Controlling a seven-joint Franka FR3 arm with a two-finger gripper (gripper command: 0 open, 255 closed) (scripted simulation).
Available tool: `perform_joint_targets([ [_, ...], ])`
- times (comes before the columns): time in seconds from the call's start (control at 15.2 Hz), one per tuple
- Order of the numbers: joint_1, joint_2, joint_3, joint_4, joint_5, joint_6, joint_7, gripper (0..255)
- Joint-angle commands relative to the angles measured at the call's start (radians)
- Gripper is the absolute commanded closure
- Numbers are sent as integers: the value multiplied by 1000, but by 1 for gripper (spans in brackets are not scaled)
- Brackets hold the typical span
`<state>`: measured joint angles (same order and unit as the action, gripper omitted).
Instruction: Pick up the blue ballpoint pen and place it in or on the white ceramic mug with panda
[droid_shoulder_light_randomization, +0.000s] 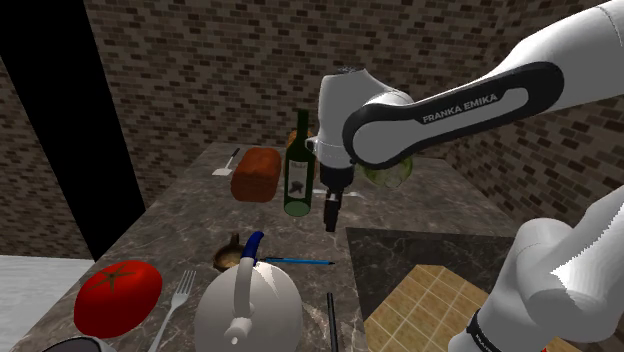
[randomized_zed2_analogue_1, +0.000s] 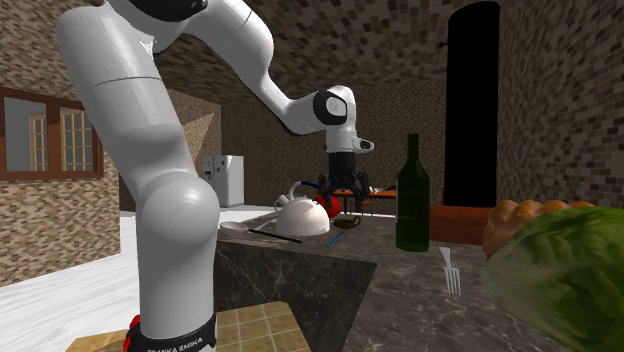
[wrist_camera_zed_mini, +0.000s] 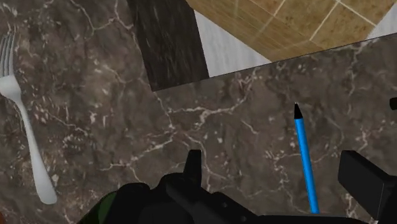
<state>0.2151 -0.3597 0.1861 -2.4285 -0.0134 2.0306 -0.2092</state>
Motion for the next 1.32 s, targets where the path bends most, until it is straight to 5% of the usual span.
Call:
perform_joint_targets([
  [0.0, 23, 47, 16, 9, 5, 26, -32, 0],
  [0.33, 73, 159, 59, 27, 9, 93, -89, 0],
  [0.79, 68, 212, 62, -32, -7, 203, -77, 0],
  [1.25, 68, 212, 62, -32, -7, 203, -77, 0],
])
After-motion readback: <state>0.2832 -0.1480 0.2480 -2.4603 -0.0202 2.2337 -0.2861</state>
